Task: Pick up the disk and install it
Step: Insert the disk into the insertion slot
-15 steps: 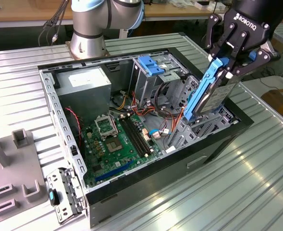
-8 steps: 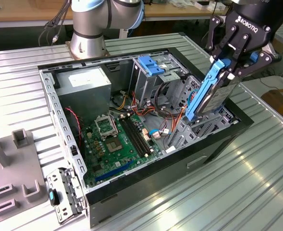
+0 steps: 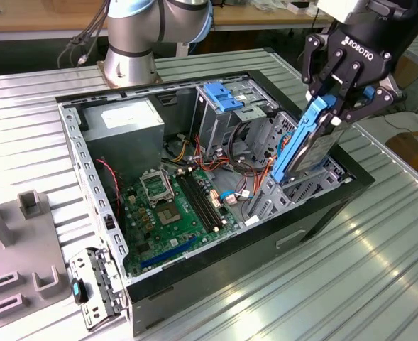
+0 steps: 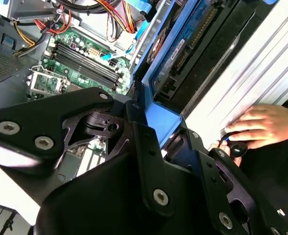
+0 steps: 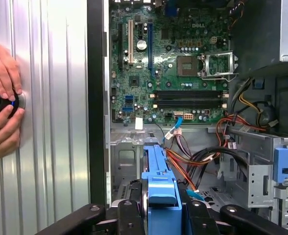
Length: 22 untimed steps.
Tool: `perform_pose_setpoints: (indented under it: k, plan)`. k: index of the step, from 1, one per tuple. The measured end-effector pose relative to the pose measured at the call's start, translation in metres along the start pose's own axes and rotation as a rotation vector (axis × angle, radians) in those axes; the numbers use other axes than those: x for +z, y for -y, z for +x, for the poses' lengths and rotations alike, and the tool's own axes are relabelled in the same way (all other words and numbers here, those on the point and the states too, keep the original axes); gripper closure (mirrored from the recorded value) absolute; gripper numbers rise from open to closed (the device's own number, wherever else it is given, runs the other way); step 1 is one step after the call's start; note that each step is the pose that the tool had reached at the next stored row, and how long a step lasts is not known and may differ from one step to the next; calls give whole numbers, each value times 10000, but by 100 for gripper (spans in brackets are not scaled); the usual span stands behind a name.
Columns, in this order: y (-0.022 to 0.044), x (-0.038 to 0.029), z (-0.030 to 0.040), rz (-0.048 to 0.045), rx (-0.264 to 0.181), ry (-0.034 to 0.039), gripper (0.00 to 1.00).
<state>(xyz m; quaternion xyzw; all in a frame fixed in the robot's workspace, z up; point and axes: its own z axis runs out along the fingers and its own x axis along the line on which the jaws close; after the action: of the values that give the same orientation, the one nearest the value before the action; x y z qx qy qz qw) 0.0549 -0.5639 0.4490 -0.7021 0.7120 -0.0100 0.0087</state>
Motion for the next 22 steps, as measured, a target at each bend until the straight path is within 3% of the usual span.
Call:
perform_pose_setpoints:
  k: [12, 22]
  plan:
    - [3, 80, 1, -26, 1, -1, 63]
    - [18, 73, 1, 11, 0, 13, 63]
